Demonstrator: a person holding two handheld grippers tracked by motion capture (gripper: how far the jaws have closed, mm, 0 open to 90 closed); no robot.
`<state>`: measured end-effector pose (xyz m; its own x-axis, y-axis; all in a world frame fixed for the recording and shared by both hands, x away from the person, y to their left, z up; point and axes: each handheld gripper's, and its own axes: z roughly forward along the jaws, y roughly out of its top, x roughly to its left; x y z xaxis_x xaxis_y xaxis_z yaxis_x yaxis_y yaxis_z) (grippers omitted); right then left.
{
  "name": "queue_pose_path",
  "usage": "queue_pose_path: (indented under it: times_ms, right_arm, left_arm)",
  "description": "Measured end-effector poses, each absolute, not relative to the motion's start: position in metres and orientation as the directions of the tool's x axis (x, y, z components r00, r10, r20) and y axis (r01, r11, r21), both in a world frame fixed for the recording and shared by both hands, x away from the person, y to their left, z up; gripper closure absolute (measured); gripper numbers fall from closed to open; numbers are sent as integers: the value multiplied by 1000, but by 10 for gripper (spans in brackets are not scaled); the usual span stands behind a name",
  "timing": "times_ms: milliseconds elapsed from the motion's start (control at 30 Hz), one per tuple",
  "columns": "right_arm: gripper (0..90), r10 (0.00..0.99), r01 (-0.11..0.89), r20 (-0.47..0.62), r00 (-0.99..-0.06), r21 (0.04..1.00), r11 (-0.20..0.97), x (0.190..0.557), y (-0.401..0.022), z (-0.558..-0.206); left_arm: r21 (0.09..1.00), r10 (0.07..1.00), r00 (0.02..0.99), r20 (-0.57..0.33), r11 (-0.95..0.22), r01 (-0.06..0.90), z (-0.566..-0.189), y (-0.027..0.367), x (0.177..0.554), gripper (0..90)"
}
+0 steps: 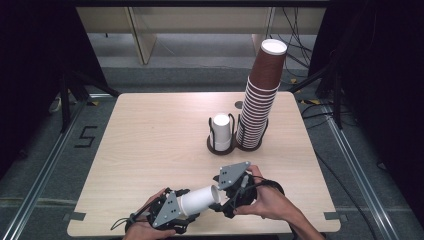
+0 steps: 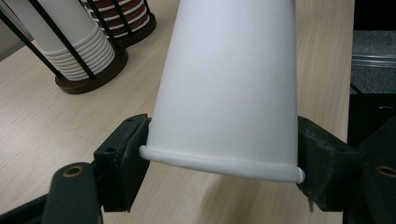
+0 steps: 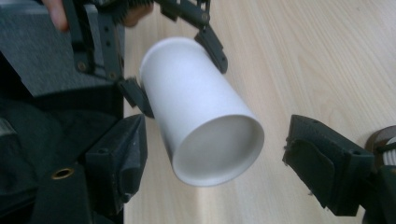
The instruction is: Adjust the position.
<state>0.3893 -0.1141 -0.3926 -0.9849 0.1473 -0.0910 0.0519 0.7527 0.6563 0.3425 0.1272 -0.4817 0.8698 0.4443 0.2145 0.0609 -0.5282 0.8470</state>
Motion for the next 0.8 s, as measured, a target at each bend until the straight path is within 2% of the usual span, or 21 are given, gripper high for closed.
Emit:
queue_pose_path:
  times_ms: [267, 367, 567, 800]
  right_arm:
    - [241, 90, -14, -152, -984, 576, 817, 382, -102, -402]
    - [243, 39, -77, -199, -979, 541, 837, 382, -98, -404]
    - [246, -24, -125, -204, -979, 497, 859, 378, -91, -412]
    - [255, -12, -114, -225, -974, 445, 888, 376, -87, -418]
  left_arm:
    - [813, 402, 884, 239, -580, 44, -481, 126, 341, 260]
    - [801, 387, 889, 244, -597, 41, -482, 124, 340, 260]
    - [790, 367, 894, 257, -612, 25, -481, 121, 339, 260]
    - [790, 353, 902, 248, -613, 23, -480, 122, 339, 260]
